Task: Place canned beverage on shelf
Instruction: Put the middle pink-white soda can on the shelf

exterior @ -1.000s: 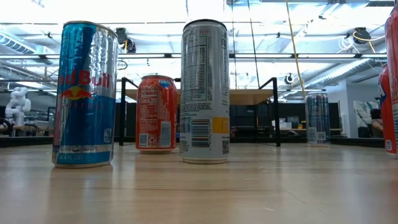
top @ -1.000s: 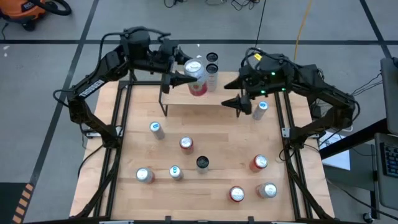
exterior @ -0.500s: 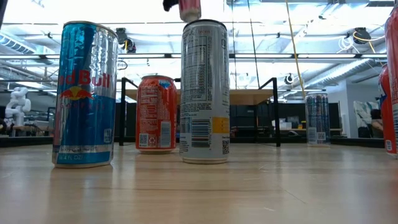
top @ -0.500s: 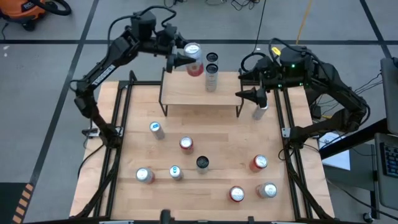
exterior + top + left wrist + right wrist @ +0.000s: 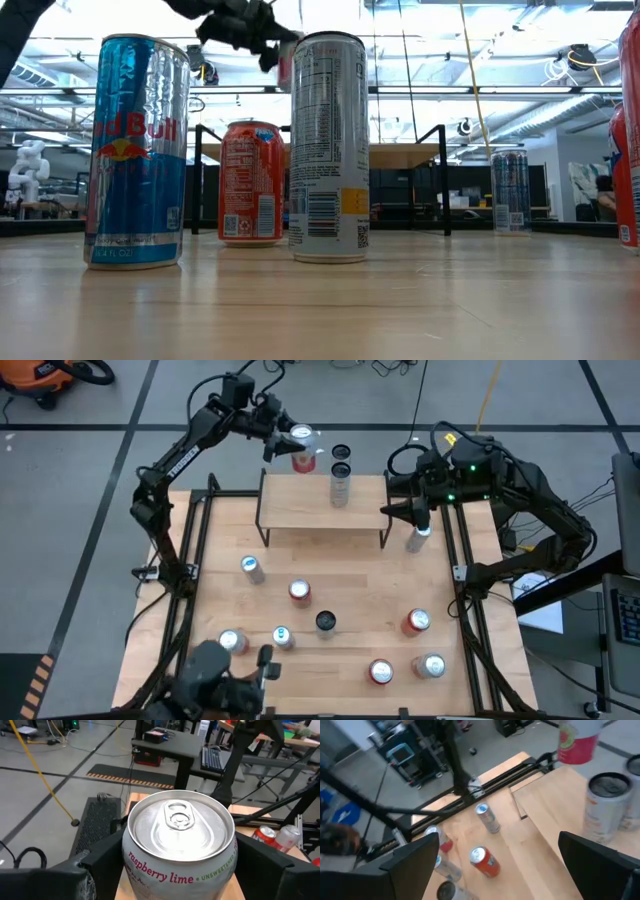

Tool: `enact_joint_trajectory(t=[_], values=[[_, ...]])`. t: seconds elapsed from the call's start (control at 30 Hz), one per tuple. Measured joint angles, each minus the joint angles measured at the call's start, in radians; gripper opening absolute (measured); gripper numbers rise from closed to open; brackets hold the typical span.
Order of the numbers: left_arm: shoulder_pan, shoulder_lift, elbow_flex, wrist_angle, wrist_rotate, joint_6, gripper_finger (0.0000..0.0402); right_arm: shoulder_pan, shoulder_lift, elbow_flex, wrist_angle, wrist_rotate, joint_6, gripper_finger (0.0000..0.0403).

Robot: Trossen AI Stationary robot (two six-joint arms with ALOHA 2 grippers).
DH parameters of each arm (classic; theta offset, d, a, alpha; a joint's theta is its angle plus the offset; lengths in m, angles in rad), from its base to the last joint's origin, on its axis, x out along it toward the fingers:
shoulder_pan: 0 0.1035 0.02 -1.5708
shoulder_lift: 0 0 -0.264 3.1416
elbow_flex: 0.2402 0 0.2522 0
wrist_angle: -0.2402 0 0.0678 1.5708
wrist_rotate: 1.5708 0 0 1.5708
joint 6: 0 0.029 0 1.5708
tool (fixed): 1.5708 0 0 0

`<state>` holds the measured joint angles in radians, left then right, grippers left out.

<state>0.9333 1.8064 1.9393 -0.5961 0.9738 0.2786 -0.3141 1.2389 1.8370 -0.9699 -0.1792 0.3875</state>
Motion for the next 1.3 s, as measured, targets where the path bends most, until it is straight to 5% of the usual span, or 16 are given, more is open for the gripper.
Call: enact_joint_trajectory(t=[0.43,0.93,1.3], values=[[-0.006,0.094,-0.034,-0.011,0.035,0.208,0.0308,0.000,0.001,0.000,0.083,0.156,-0.010,0.0389],[-0.067,0.107,-0.034,-0.079,-0.208,0.185,0.0308,0.000,0.009,0.000,0.083,0.184,-0.013,0.0389],[-0.027,0.106,-0.034,-0.075,-0.061,0.379,0.0308,0.000,0.009,0.000,0.082,0.183,-0.013,0.0389]])
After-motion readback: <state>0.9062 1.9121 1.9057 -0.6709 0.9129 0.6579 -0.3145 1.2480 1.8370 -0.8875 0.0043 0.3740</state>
